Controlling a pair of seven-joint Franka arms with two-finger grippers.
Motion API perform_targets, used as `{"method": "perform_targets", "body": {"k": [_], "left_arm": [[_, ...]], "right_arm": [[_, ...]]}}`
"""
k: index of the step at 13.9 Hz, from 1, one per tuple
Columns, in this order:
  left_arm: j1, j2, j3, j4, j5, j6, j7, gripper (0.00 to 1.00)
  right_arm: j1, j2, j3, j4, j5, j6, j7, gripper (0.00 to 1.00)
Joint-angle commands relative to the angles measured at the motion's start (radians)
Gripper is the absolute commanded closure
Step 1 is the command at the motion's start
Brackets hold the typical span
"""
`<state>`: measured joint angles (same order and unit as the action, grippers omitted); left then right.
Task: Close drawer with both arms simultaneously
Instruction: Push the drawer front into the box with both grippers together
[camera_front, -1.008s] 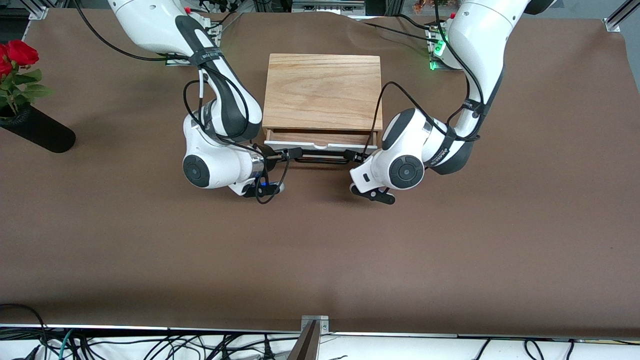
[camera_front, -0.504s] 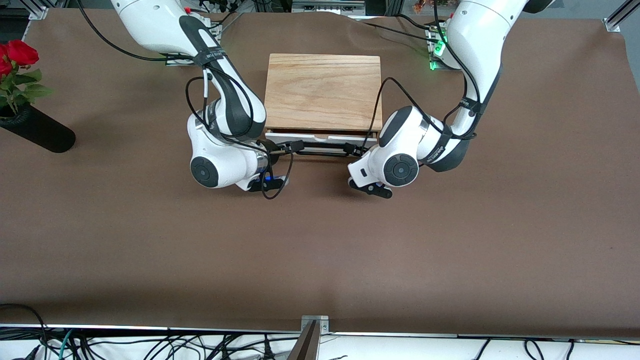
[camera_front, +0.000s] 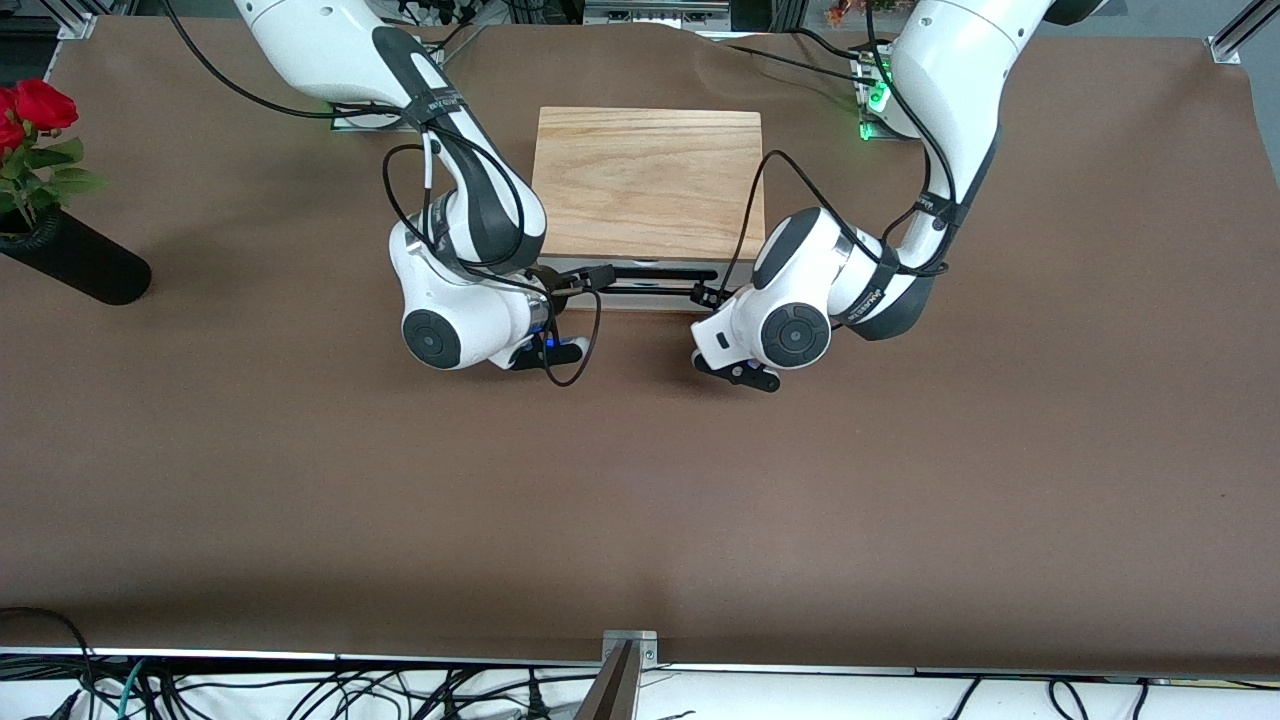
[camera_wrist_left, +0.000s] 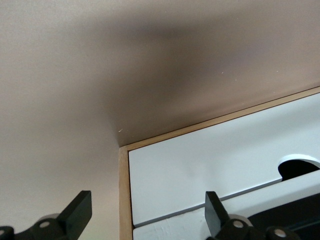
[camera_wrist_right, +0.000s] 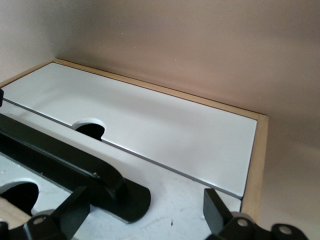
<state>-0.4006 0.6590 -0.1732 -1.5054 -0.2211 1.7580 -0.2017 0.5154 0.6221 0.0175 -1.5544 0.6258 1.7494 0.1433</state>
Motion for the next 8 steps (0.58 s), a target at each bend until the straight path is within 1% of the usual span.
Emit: {"method": "perform_targets", "body": {"k": [1,3,6,8], "left_arm": [[-0.006,-0.032,-0.006,-0.019,-0.026,-0.015,-0.010,0.00],[-0.001,-0.032,-0.005,0.005,-0.023,-0.011,-0.009,0.00],[0.002,-0.024,0.004,0.102,-0.018,-0.008,0.001,0.00],[0.040,-0.019,0.007,0.157,-0.020,-0.008,0.004,0.00]], "right_arm": [[0.023,-0.025,0.010,-0.033,0.012,-0.062,0.033,0.00],[0.020,-0.018,0.009,-0.021,0.014,-0.062,0.032,0.00],[0.017,-0.018,0.009,0.002,0.015,-0.064,0.033,0.00],[0.015,-0.021,0.006,0.019,0.025,-0.067,0.033,0.00]]}}
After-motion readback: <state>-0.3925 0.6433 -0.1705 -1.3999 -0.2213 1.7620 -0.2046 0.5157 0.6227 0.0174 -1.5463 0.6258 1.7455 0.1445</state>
